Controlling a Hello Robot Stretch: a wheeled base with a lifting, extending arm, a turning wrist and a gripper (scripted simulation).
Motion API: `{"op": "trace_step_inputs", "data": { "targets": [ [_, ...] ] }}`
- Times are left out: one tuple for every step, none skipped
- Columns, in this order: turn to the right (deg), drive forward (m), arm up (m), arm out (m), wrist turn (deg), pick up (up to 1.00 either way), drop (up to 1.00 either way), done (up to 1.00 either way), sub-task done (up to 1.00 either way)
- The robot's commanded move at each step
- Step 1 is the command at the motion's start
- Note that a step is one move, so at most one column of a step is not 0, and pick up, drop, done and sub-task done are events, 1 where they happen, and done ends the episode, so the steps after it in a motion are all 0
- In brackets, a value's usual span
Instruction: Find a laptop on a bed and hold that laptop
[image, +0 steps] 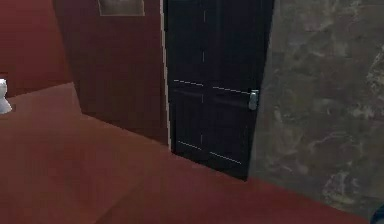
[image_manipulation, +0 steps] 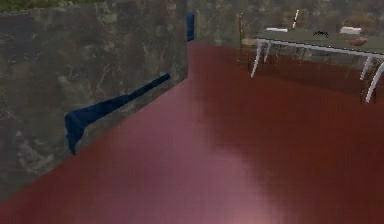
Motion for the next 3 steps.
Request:
{"op": "trace_step_inputs", "data": {
  "targets": [
    [21.0, 0.00, 0.00, 0.00, 0.0, 0.00, 0.00, 0.00, 0.00],
    [0.0, 0.35, 0.00, 0.00, 0.0, 0.00, 0.00, 0.00, 0.00],
    [-45.0, 0.00, 0.00, 0.00, 0.0, 0.00, 0.00, 0.00, 0.00]
  ]
}}
